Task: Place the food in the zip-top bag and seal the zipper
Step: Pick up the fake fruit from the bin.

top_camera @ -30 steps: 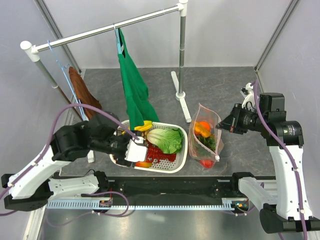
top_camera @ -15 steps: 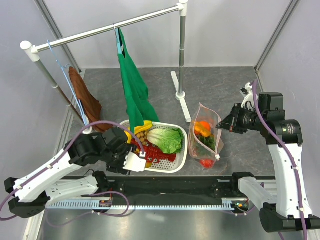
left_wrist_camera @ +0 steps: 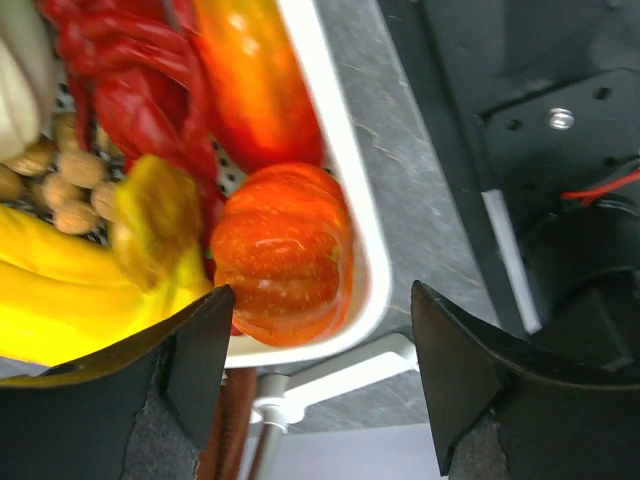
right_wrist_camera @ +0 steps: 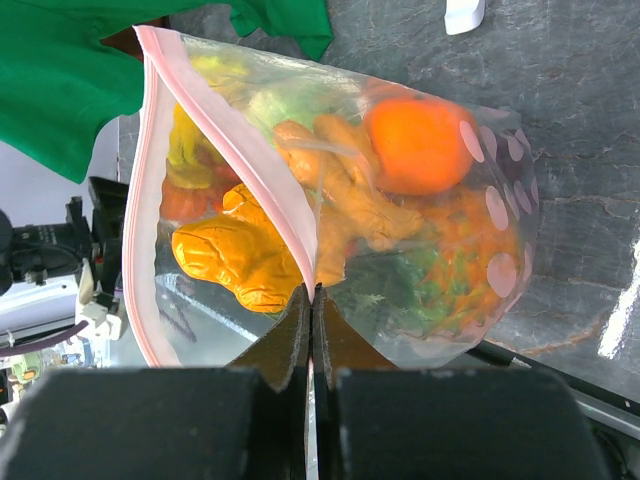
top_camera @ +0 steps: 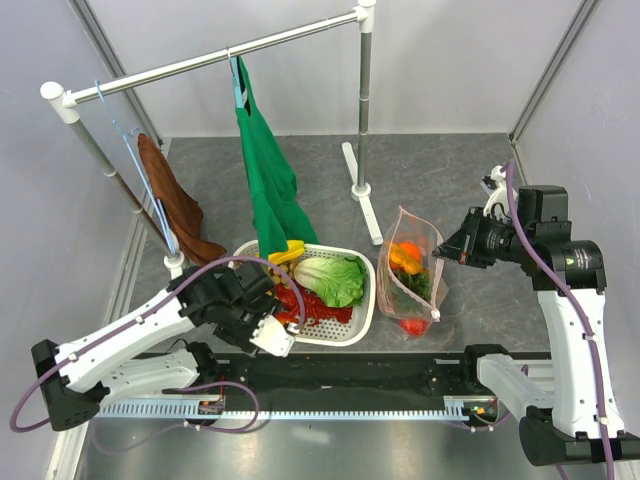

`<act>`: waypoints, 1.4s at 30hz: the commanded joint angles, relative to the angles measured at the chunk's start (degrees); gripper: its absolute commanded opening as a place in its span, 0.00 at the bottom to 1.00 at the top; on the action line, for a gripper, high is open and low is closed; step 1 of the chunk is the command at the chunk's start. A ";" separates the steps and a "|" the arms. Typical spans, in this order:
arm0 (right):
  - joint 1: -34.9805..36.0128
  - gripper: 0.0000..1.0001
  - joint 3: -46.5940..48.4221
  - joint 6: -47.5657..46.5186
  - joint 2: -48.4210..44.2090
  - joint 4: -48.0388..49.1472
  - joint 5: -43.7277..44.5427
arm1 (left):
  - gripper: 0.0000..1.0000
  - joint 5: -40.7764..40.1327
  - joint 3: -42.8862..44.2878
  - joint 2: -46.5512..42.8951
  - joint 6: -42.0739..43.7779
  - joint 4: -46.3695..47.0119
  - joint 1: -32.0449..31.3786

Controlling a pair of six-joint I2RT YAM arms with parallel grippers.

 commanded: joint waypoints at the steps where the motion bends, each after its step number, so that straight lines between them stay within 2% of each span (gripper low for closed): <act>1: -0.27 0.00 1.31 -0.34 -0.39 0.66 0.42 | 0.79 -0.61 -0.68 2.61 4.52 2.80 1.63; 13: -0.27 0.00 1.05 -0.52 -0.21 0.40 -0.10 | 0.80 -1.49 -1.38 3.94 8.12 4.20 3.56; 19: -0.27 0.00 1.40 -0.43 -0.04 0.40 -0.02 | 0.76 0.62 -2.09 5.43 8.56 4.21 4.27; 22: -0.27 0.00 1.14 -0.43 0.05 0.40 0.07 | 0.72 1.06 -1.83 6.57 8.47 4.21 4.44; 27: -0.27 0.00 1.22 -0.61 0.14 0.40 0.16 | 0.54 3.17 2.21 7.80 8.30 2.01 4.53; 31: -0.27 0.00 0.88 -0.52 0.40 0.58 -0.02 | 0.38 6.50 10.62 9.56 7.68 -2.64 4.53; 35: -0.27 0.00 0.26 -0.52 0.31 0.93 -0.10 | 0.34 14.92 20.22 12.80 5.93 -8.35 3.57; 38: -0.27 0.00 -0.01 -0.43 0.40 1.10 -0.02 | 0.32 21.50 28.83 15.09 1.89 -11.43 -0.20; 42: -0.27 0.00 0.17 -0.87 1.02 1.37 -0.02 | 0.30 27.69 42.34 20.88 -5.66 -11.18 -10.02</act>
